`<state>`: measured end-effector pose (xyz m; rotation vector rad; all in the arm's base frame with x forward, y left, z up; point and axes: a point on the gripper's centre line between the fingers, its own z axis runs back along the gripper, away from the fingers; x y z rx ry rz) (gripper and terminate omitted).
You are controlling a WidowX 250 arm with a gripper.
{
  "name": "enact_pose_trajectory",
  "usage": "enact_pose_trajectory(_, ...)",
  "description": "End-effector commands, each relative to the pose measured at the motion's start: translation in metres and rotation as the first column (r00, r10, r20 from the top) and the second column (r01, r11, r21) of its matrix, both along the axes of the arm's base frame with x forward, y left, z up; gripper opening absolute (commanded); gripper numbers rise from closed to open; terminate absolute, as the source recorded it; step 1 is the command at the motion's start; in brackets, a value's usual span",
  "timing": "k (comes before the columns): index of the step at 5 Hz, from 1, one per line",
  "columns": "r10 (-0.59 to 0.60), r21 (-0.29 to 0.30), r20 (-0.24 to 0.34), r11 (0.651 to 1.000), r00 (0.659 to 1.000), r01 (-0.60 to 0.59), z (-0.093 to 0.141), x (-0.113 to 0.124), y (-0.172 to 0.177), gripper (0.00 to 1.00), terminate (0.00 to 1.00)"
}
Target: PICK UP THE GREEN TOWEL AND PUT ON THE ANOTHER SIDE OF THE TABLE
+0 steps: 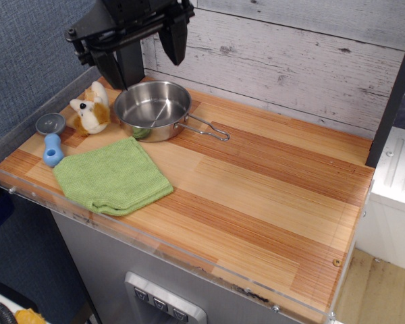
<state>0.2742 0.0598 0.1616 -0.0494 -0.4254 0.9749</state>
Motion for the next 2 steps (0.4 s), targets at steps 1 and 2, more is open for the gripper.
enact_pose_trajectory(1,-0.004,0.007,0.042,1.0,0.999,0.003,0.0127,-0.0023,-0.0025,1.0,0.0)
enact_pose_trajectory(2,-0.004,0.007,0.042,1.0,0.999,0.003,0.0127,-0.0023,-0.0025,1.0,1.0)
